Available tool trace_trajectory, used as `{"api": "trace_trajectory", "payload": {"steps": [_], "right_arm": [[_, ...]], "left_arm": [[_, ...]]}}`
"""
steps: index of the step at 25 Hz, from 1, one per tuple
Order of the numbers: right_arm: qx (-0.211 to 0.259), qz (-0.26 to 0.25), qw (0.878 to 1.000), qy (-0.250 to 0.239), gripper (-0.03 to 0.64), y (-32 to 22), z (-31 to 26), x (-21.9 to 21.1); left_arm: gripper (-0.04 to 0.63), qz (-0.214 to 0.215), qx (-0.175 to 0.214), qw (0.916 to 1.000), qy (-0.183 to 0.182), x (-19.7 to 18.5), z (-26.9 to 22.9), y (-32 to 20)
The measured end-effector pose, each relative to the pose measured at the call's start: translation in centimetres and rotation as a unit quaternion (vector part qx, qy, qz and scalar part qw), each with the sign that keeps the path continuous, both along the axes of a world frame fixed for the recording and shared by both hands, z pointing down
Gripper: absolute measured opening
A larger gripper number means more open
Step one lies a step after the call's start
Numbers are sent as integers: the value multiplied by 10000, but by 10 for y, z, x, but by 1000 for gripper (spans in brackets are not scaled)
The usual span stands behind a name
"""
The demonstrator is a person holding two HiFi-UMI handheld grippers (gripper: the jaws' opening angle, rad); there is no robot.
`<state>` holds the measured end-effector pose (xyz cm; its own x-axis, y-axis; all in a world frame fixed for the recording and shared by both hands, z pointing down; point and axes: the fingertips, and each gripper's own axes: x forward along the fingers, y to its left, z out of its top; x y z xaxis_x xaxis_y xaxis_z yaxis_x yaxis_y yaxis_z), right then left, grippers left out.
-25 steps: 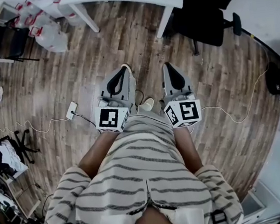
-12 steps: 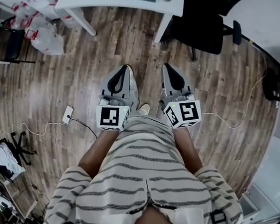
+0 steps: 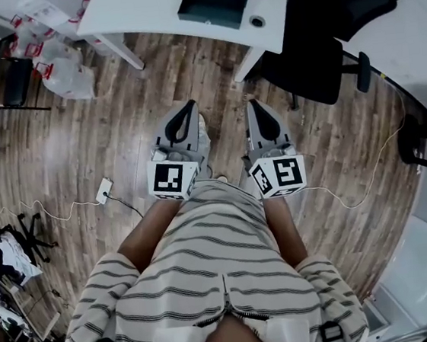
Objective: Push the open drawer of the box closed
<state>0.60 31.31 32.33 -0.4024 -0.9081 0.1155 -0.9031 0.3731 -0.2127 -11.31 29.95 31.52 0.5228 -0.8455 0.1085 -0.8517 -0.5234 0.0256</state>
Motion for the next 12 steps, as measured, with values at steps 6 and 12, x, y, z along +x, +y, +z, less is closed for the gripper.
{"api": "trace_trajectory", "payload": {"steps": [6, 12], "right_arm": [[-36, 161, 9999, -18, 9, -79, -12, -2], [-71, 322, 9995, 26, 9, -145, -15, -1]], "left_arm": [[2, 82, -41, 10000, 39, -4, -9, -82], [2, 310, -102, 9994, 66, 2, -11, -149]]}}
